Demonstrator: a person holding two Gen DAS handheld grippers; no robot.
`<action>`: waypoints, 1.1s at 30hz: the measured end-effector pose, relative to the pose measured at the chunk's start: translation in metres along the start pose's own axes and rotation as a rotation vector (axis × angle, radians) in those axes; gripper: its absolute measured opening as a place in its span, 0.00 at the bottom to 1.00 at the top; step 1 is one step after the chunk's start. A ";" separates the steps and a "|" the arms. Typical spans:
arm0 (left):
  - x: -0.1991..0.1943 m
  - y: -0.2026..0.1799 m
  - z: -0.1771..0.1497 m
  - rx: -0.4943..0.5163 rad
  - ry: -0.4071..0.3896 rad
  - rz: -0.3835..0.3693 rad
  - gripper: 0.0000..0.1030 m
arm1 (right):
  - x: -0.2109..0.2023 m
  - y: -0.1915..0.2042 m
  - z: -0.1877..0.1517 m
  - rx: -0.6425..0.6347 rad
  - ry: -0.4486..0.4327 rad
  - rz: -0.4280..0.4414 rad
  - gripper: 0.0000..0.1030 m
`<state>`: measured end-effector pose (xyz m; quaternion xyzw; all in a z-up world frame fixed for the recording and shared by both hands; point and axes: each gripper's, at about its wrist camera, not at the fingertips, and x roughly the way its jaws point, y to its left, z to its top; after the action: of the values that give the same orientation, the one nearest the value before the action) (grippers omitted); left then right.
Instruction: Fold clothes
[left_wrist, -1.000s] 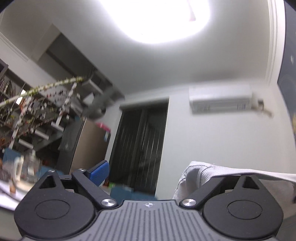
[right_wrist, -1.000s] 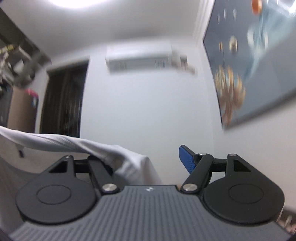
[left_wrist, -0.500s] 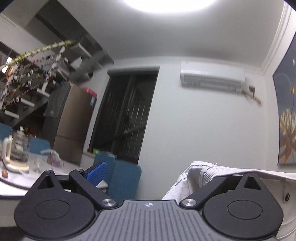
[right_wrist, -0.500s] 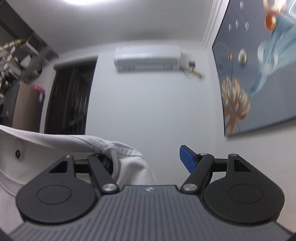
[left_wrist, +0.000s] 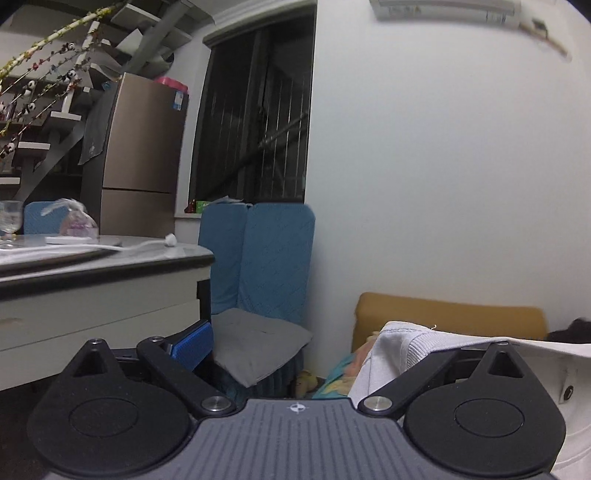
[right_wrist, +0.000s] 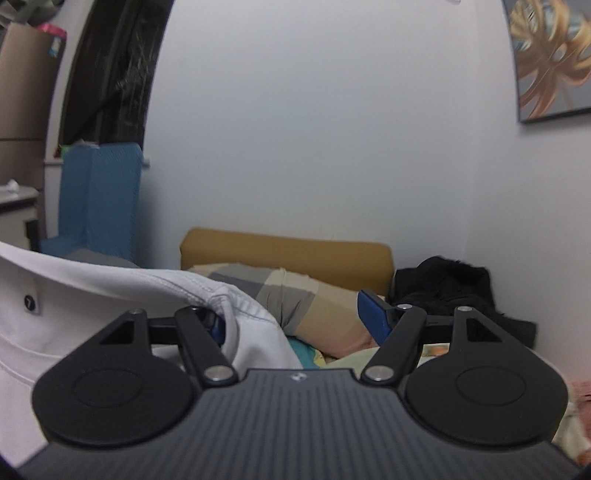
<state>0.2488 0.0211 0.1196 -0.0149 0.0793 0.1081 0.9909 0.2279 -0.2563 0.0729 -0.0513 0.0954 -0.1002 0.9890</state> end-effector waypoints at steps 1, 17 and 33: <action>0.037 -0.006 -0.014 0.004 0.014 0.006 0.98 | 0.034 0.009 -0.011 -0.006 0.019 -0.002 0.69; 0.320 -0.020 -0.240 0.170 0.706 -0.129 0.99 | 0.289 0.101 -0.199 -0.065 0.569 0.241 0.69; 0.240 -0.004 -0.193 0.088 0.655 -0.234 1.00 | 0.222 0.087 -0.156 0.073 0.546 0.358 0.70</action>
<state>0.4516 0.0596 -0.1089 -0.0149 0.3952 -0.0202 0.9183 0.4265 -0.2302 -0.1297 0.0306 0.3609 0.0616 0.9301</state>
